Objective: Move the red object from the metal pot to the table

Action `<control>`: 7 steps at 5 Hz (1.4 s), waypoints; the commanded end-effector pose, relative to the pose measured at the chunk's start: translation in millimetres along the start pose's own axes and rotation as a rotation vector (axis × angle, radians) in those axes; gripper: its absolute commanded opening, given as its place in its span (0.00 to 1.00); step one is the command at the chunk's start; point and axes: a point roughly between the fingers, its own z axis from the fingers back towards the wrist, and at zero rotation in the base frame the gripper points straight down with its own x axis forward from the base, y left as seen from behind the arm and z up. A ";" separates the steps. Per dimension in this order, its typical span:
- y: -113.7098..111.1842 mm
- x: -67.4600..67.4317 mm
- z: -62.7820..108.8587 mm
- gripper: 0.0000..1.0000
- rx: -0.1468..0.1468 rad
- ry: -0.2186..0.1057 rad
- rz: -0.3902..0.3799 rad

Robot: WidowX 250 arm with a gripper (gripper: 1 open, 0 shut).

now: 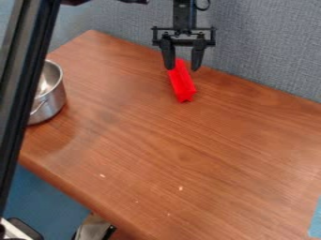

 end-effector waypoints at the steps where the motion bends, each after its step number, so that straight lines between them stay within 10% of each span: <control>1: -0.8 -9.1 32.4 0.00 -0.026 -0.050 -0.015; 3: -7.3 -21.4 29.9 0.00 0.018 -0.006 -0.155; 4: -13.6 -22.7 24.4 0.00 -0.004 -0.060 -0.079; 6: -16.6 -43.1 71.6 0.00 -0.111 -0.204 0.012; 7: -22.7 -40.6 76.6 0.00 -0.117 -0.231 0.032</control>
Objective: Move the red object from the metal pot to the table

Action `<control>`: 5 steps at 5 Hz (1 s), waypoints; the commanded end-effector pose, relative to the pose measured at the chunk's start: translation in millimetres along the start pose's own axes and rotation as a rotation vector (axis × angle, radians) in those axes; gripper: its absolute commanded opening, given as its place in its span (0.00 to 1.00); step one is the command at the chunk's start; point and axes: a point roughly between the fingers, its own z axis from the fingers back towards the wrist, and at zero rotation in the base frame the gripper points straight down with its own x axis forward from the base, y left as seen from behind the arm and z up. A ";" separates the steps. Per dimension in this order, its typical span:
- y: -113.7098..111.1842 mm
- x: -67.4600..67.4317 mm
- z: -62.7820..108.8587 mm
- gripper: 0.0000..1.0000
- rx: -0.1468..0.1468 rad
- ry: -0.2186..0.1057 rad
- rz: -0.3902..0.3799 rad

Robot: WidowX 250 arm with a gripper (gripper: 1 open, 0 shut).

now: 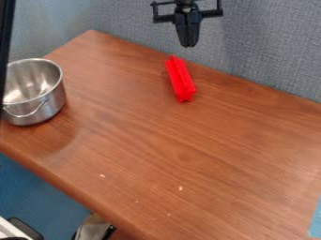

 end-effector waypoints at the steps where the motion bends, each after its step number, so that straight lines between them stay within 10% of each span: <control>1: -10.4 -13.6 34.0 1.00 0.002 -0.099 -0.063; 3: -5.6 -16.1 29.7 1.00 0.060 -0.093 -0.114; 5: -24.0 -17.1 19.6 1.00 0.075 0.005 0.003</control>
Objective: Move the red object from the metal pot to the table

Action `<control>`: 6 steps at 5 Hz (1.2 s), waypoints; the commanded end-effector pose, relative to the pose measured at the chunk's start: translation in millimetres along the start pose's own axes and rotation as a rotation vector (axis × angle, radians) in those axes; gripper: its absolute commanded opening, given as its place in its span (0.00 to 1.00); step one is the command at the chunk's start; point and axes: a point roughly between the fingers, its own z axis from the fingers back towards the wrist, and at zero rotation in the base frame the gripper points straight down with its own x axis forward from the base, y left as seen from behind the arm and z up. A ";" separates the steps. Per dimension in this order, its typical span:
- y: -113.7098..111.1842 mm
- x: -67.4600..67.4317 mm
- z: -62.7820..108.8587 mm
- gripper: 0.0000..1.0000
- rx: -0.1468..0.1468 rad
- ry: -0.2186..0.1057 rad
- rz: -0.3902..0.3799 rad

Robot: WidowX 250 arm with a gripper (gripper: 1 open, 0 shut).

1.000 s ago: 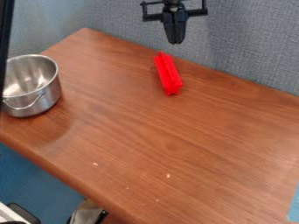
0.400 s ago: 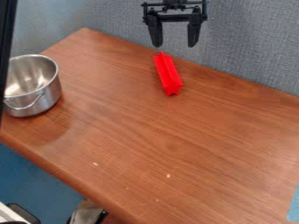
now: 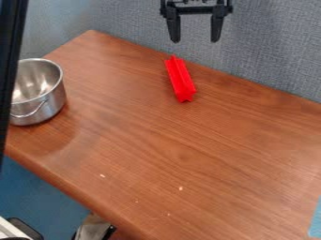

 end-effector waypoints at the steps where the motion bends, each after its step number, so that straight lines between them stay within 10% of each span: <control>1: 0.8 -3.3 21.7 1.00 0.013 -0.027 -0.035; 2: 10.3 2.7 21.6 1.00 0.039 0.008 -0.040; 4: 30.2 0.6 -6.1 1.00 0.006 -0.046 0.191; 6: 23.6 -29.5 21.5 1.00 0.058 -0.122 -0.017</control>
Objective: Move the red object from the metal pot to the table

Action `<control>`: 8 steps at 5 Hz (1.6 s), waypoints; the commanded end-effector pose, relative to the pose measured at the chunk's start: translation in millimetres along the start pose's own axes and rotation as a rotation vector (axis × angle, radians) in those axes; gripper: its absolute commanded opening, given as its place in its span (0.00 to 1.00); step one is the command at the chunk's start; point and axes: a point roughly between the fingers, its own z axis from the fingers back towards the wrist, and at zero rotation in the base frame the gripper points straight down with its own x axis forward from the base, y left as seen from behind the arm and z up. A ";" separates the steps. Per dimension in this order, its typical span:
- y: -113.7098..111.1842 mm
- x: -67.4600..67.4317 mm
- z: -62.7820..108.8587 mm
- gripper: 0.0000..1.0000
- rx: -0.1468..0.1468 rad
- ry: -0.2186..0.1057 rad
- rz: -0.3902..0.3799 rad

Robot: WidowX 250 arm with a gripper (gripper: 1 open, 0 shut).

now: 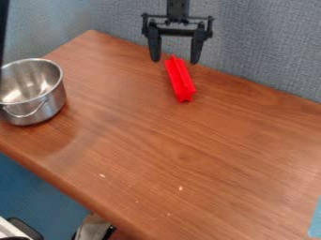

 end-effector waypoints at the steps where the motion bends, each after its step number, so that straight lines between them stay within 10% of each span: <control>1: -3.6 -19.6 36.0 1.00 0.009 -0.134 -0.088; 5: -1.1 23.0 13.8 1.00 -0.065 -0.152 0.315; 6: 4.2 16.8 8.8 0.00 -0.038 -0.164 0.265; 7: 9.7 13.1 11.3 1.00 -0.011 -0.163 0.208; 8: 5.9 11.2 11.1 1.00 0.031 -0.133 0.146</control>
